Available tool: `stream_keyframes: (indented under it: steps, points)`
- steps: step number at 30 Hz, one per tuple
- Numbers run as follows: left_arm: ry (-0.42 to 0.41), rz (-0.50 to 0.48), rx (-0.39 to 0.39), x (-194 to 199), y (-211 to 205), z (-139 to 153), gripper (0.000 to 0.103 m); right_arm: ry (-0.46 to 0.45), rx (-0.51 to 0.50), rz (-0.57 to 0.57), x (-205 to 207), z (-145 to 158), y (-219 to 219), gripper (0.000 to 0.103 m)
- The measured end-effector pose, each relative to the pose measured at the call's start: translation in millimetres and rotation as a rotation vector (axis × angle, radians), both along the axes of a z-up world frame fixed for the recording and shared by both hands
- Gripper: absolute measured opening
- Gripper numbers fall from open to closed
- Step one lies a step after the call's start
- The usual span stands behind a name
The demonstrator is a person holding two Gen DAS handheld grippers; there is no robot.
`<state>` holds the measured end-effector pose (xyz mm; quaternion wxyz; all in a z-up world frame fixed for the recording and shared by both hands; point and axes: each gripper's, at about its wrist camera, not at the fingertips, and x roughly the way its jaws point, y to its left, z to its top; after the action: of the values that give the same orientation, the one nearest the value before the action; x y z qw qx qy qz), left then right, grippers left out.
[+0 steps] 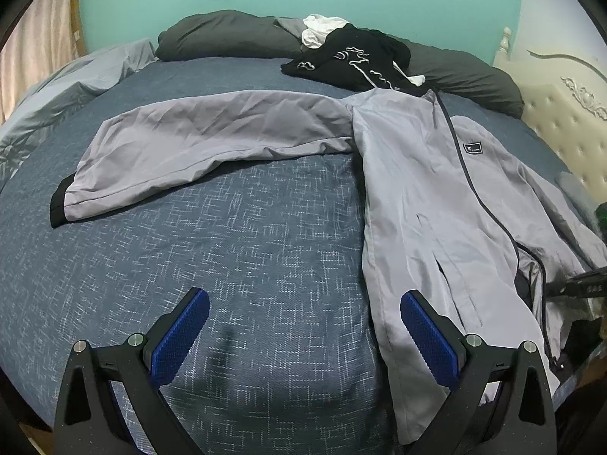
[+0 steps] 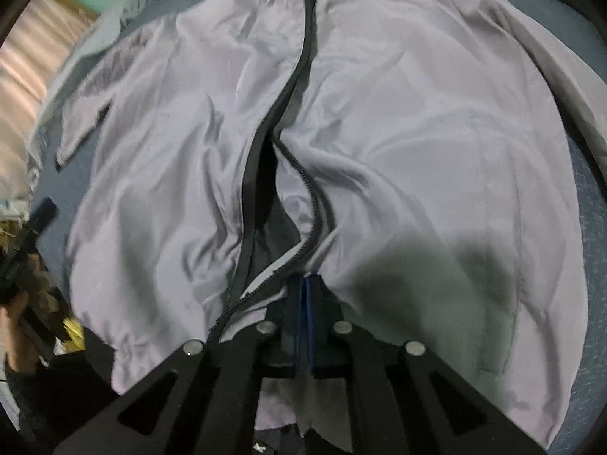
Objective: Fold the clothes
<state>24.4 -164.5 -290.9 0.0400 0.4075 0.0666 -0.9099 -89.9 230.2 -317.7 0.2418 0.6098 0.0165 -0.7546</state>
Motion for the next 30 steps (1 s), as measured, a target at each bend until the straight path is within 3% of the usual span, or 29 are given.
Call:
stream_keyframes:
  steps: [4, 8, 12, 22, 25, 30]
  points:
    - [0.006, 0.005, 0.005, -1, -1, 2, 0.103, 0.078, -0.017, 0.029, 12, 32, 14, 0.012]
    - [0.009, 0.002, 0.003, 0, 0, 3, 0.103, 0.075, -0.007, 0.096, 33, 44, 16, 0.012]
    - [0.007, 0.006, 0.007, 1, -1, 2, 0.103, 0.017, 0.041, 0.166, 52, 32, 13, 0.012]
    - [0.008, 0.005, 0.012, 0, -2, 2, 0.103, -0.015, 0.061, 0.1, 36, -11, 21, 0.015]
    - [0.009, 0.005, 0.012, 0, -2, 2, 0.103, -0.009, 0.06, 0.116, 35, -11, 18, 0.02]
    - [0.007, 0.004, 0.012, 0, -2, 1, 0.103, -0.08, 0.065, 0.22, 48, -8, 15, 0.019]
